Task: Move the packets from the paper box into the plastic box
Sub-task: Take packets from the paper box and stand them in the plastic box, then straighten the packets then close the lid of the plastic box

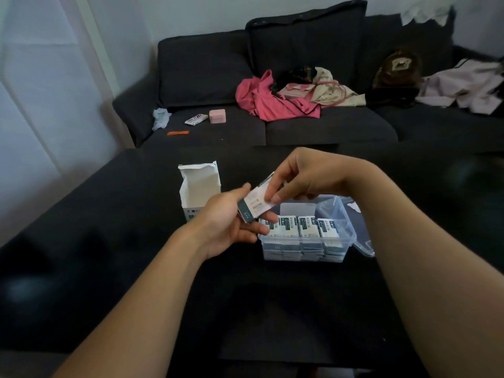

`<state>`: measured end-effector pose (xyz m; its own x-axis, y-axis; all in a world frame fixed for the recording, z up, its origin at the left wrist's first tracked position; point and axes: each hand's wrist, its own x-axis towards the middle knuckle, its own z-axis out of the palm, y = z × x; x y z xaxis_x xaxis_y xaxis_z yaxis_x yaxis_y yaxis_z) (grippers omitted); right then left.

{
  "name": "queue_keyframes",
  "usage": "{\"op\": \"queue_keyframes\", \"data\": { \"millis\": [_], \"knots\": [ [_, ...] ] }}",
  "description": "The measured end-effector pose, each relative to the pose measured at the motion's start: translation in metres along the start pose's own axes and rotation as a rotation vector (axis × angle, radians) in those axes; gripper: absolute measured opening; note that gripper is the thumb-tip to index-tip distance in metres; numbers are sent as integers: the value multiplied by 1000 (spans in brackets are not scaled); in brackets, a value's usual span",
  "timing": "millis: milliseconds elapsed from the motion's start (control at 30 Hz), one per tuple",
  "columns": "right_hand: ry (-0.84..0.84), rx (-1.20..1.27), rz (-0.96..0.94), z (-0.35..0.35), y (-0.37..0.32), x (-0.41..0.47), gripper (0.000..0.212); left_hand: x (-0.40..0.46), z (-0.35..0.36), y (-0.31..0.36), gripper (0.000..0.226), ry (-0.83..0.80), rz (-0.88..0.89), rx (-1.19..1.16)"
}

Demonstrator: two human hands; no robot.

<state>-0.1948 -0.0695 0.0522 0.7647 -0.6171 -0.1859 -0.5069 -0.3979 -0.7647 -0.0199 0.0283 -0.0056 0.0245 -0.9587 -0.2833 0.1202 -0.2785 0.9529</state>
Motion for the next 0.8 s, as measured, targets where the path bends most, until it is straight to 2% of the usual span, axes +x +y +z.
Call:
{"op": "queue_keyframes", "data": {
  "millis": [100,267,300,400,467,600,700,800],
  "knots": [
    [26,-54,-2,2,2,3,14,0,3,-1,42,-53,-53,-127],
    [215,-86,19,5,10,15,57,2,16,-3,43,-32,-62,-271],
    [211,-113,-1,5,12,15,53,3,17,-3,41,-27,-70,-295],
    [154,-145,-31,3,14,12,25,5,19,-4,41,-25,-89,-366],
    [130,-134,-22,4,14,12,17,7,19,-5,41,-7,-85,-346],
    [124,-101,-17,6,12,13,13,13,26,-9,44,94,-16,-227],
    [159,-51,-43,3,11,10,14,17,38,-14,47,183,127,-60],
    [114,36,-36,3,13,7,16,21,49,-19,48,237,287,132]
  ]
}}
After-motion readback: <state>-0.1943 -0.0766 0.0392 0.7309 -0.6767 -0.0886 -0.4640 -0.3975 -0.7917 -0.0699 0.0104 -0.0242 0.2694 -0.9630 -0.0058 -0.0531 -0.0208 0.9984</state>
